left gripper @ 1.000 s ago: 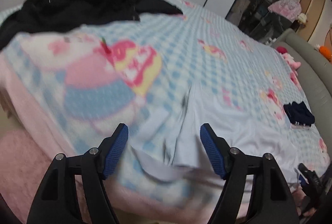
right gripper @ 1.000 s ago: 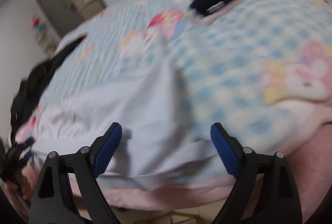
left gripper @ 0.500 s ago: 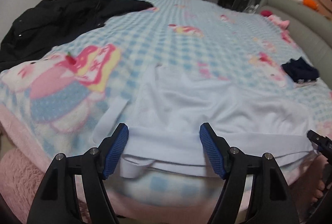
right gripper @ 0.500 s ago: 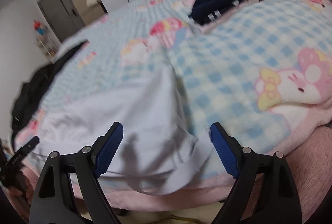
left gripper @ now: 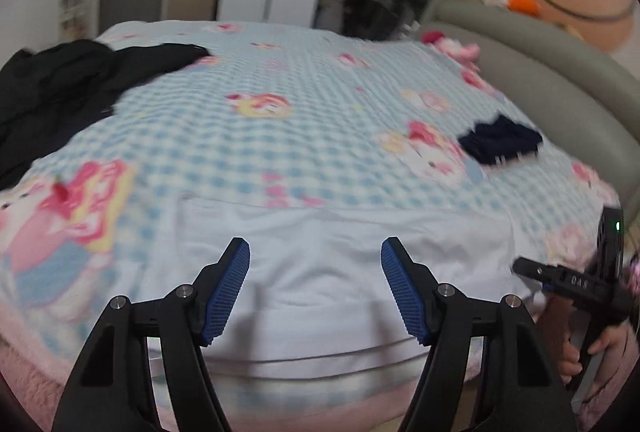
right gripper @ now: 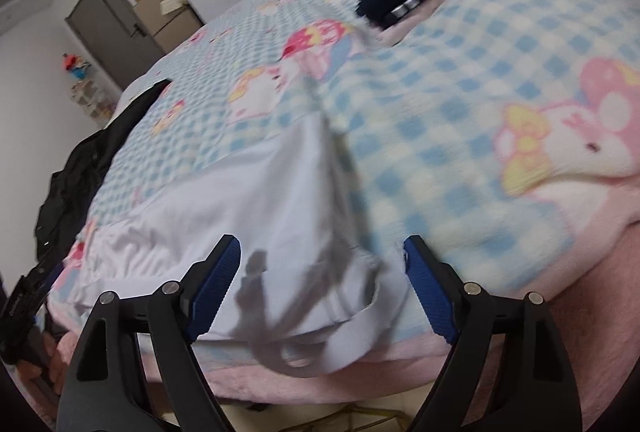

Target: Fold clothes

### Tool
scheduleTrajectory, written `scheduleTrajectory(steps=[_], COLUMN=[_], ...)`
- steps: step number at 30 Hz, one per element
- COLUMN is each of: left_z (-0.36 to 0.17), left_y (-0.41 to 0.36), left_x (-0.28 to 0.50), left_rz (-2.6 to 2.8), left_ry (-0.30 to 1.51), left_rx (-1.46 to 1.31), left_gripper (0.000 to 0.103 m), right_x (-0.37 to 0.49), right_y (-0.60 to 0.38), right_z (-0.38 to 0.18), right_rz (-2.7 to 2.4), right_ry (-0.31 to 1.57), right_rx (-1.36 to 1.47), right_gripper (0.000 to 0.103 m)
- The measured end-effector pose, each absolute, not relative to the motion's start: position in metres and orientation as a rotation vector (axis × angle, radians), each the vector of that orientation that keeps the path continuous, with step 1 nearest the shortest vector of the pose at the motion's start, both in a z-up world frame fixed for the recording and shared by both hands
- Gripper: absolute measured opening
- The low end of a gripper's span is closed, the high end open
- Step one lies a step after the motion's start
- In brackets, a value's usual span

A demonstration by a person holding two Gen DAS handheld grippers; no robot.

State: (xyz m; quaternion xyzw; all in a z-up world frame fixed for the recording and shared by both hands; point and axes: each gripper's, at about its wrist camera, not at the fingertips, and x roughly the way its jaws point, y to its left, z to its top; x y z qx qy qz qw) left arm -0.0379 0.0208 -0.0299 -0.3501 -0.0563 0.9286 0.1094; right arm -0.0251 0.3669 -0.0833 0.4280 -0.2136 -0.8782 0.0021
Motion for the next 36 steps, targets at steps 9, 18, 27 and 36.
scheduleTrajectory(steps=[9, 18, 27, 36], left_z=[-0.071, -0.063, -0.072, -0.062], left_y=[0.04, -0.059, -0.097, -0.064], left_x=[-0.048, -0.04, -0.037, -0.037], left_rz=[2.672, 2.837, 2.952, 2.901], left_ry=[-0.036, -0.461, -0.623, -0.499], left_rx=[-1.2, -1.244, -1.32, -1.179], left_gripper=[0.07, 0.059, 0.063, 0.062], right_x=[-0.039, -0.033, -0.032, -0.015], right_y=[0.355, 0.361, 0.365, 0.387], right_z=[-0.101, -0.092, -0.091, -0.069], right_rz=[-2.643, -2.707, -2.734, -2.896], right_ry=[-0.627, -0.617, -0.631, -0.699], right_rx=[1.42, 1.394, 1.408, 1.28], right_gripper=[0.098, 0.089, 0.08, 0.074])
